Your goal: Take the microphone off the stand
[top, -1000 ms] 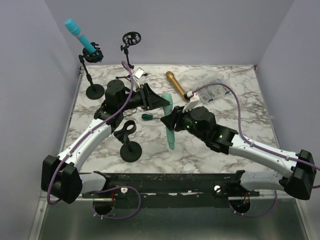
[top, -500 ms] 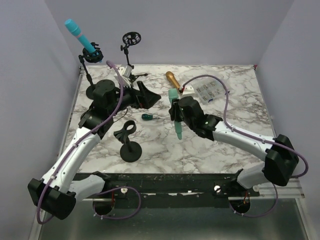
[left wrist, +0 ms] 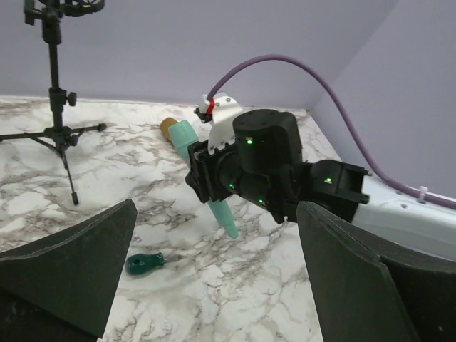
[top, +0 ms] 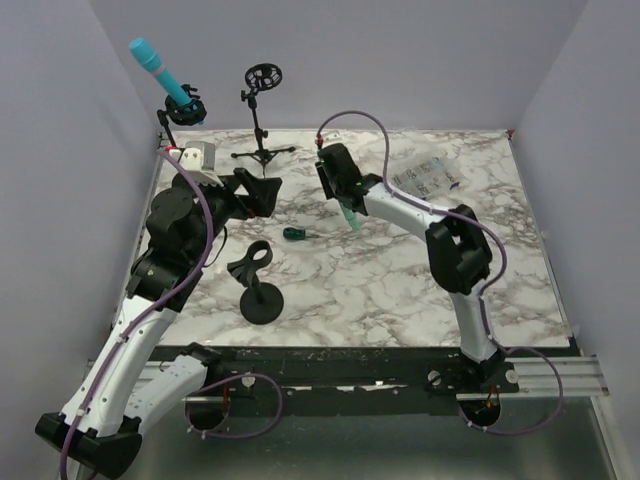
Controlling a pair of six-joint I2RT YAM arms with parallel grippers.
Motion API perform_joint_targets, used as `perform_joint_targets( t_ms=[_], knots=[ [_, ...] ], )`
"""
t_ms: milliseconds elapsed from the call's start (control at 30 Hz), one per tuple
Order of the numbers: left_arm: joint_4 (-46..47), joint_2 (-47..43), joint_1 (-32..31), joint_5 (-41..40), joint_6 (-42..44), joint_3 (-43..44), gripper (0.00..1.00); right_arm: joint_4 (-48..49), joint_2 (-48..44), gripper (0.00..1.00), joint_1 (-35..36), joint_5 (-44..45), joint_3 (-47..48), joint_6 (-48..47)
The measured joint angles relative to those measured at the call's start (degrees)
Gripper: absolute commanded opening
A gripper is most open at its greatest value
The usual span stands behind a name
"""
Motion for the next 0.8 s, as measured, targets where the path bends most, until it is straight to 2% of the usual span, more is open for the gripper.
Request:
perform_joint_targets(
  t_ms=[200, 300, 567, 800],
  knots=[
    [1.2, -1.4, 0.6, -3.9, 1.5, -1.1, 0.97, -6.0, 16.2, 0.07, -0.2, 2.3, 19.9, -7.1],
    [1.3, -0.8, 1.3, -4.0, 1.6, -1.1, 0.97, -7.5, 21.6, 0.13, -0.2, 4.4, 26.0, -10.5],
    [1.3, 0.5, 3.5, -2.9, 0.9, -1.1, 0.97, -8.5, 27.3, 0.23, -1.2, 6.9, 31.2, -17.6],
    [1.3, 2.1, 4.1, -2.0, 0.6, -1.1, 0.96, -7.8, 29.4, 0.34, -2.7, 7.1, 33.0, -19.6]
  ],
)
